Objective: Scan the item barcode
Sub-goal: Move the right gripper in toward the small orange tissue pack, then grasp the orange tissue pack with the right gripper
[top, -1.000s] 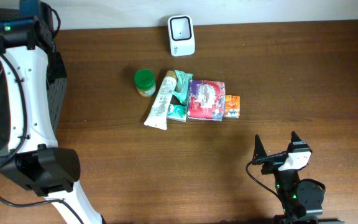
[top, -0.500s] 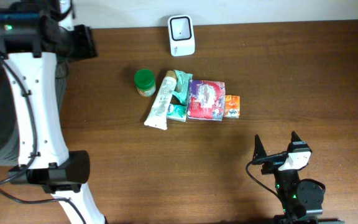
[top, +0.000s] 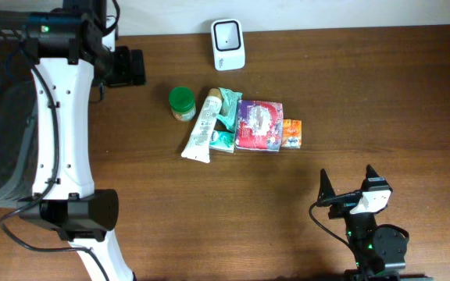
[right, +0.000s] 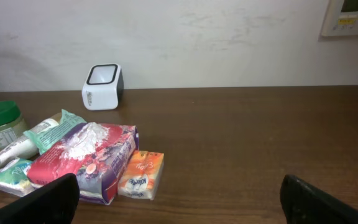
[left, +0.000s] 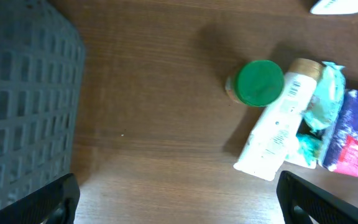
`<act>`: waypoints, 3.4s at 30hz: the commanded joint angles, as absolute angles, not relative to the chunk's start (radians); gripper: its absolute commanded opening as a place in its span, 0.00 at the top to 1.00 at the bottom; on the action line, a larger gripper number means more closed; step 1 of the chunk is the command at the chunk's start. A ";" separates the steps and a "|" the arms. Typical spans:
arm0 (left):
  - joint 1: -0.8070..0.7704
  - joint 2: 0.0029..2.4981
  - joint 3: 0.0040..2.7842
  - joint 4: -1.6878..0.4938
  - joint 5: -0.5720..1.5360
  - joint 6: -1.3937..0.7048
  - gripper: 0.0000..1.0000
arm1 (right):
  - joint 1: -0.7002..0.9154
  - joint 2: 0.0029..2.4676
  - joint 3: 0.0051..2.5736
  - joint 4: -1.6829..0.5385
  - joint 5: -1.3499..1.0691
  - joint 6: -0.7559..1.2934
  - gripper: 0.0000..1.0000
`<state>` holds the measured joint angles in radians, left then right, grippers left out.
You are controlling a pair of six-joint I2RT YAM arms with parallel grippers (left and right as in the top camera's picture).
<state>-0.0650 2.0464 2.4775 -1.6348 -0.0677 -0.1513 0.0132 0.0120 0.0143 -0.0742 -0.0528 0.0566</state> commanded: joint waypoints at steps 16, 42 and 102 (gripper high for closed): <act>-0.062 2.050 2.469 -1.640 -0.083 -0.171 0.01 | 0.006 0.007 0.086 0.669 -0.507 0.307 0.02; -0.062 2.050 2.469 -1.640 -0.083 -0.171 0.01 | 0.006 1.155 1.390 -1.112 -0.633 -0.175 0.01; -0.062 2.050 2.469 -1.640 -0.083 -0.171 0.01 | -0.027 2.117 1.380 -0.744 -0.648 0.192 0.96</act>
<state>-0.0616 2.0464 2.4756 -1.6386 -0.0792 -0.1623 -0.0387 2.1014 1.3800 -0.7353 -0.6231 0.1986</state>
